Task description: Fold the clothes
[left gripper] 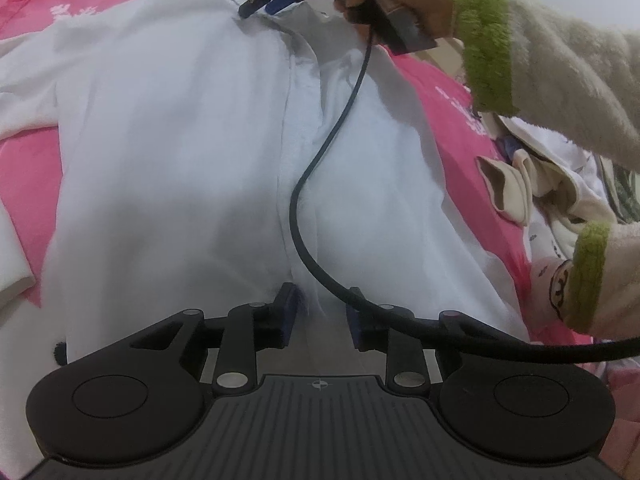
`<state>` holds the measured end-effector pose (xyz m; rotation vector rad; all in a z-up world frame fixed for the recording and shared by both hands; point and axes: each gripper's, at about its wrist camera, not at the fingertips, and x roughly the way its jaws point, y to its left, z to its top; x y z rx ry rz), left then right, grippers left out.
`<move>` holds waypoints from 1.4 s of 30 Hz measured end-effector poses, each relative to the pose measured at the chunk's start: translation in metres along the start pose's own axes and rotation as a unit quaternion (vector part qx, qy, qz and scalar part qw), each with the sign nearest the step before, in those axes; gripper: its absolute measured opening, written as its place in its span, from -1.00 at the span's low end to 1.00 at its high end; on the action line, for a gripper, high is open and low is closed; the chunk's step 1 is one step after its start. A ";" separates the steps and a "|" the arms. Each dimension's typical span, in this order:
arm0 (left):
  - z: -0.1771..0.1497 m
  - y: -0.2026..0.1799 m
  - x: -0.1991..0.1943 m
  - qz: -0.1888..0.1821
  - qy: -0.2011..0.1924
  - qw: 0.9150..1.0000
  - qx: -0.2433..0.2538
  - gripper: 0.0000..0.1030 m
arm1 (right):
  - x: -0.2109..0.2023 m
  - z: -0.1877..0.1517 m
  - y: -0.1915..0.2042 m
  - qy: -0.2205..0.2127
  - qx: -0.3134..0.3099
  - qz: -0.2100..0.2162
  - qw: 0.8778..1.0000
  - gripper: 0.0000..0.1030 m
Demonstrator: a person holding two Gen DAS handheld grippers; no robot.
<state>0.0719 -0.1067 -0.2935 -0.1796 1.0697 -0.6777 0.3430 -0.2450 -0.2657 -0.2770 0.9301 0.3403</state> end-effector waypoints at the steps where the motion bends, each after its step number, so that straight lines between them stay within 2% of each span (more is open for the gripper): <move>1: 0.000 0.000 0.000 0.000 0.000 1.000 0.001 -0.47 | 0.001 0.000 -0.002 -0.005 0.005 0.001 1.000 -0.31; 2: -0.001 0.001 -0.001 -0.001 0.000 1.000 0.001 -0.47 | 0.000 -0.001 -0.008 -0.010 0.026 0.004 1.000 -0.45; 3: -0.001 0.001 -0.001 -0.002 0.000 1.000 0.000 -0.47 | -0.002 -0.001 -0.015 -0.015 0.051 0.006 0.999 -0.70; 4: -0.001 0.002 -0.001 -0.002 0.000 1.000 -0.001 -0.47 | -0.005 -0.002 -0.023 -0.020 0.075 0.007 0.997 -0.83; 9: -0.002 0.003 -0.002 -0.002 -0.001 1.000 -0.001 -0.47 | -0.015 -0.015 -0.058 -0.045 0.166 0.021 0.985 -0.94; 11: -0.003 0.003 -0.002 -0.002 -0.002 1.000 -0.002 -0.47 | -0.027 -0.020 -0.075 -0.072 0.221 0.046 0.972 -0.94; 13: -0.003 0.004 -0.003 -0.004 -0.003 1.000 -0.006 -0.47 | -0.040 -0.028 -0.090 -0.111 0.273 0.083 0.952 -0.94; 18: -0.003 0.007 -0.003 -0.011 -0.004 1.000 -0.022 -0.49 | -0.067 -0.034 -0.111 -0.188 0.341 0.138 0.911 -0.94; 21: -0.003 0.008 -0.003 -0.015 -0.001 1.000 -0.026 -0.50 | -0.059 -0.022 -0.101 -0.186 0.313 0.125 0.923 -0.94; 24: -0.003 0.009 -0.002 -0.019 0.002 0.999 -0.030 -0.50 | -0.034 -0.004 -0.082 -0.161 0.285 0.109 0.938 -0.88; 26: -0.004 0.009 -0.001 -0.024 0.006 0.999 -0.033 -0.50 | -0.010 0.005 -0.066 -0.126 0.265 0.101 0.951 -0.64; 27: -0.004 0.010 0.000 -0.029 0.011 0.999 -0.034 -0.49 | 0.000 0.008 -0.058 -0.103 0.256 0.092 0.957 -0.35; 28: -0.005 0.012 0.000 -0.033 0.015 0.999 -0.036 -0.49 | 0.011 0.012 -0.051 -0.079 0.247 0.083 0.962 -0.23; 30: -0.005 0.015 0.000 -0.042 0.021 0.998 -0.045 -0.47 | 0.013 0.017 -0.045 -0.073 0.236 0.074 0.966 -0.20; 32: -0.006 0.017 0.000 -0.051 0.025 0.997 -0.057 -0.38 | -0.002 0.018 -0.054 -0.094 0.251 0.079 0.960 -0.11; 33: -0.006 0.019 0.000 -0.056 0.026 0.996 -0.065 -0.29 | -0.013 0.018 -0.062 -0.103 0.262 0.082 0.956 -0.01; 35: -0.005 0.016 0.001 -0.059 0.026 0.996 -0.068 -0.18 | -0.044 0.017 -0.084 -0.117 0.281 0.086 0.949 0.01; 38: -0.005 0.007 0.001 -0.048 0.022 0.997 -0.055 -0.06 | -0.103 0.006 -0.120 -0.119 0.288 0.085 0.946 0.01; 42: 0.002 -0.001 -0.011 -0.011 0.005 0.999 -0.036 -0.05 | -0.192 -0.031 -0.155 -0.103 0.271 0.042 0.956 0.03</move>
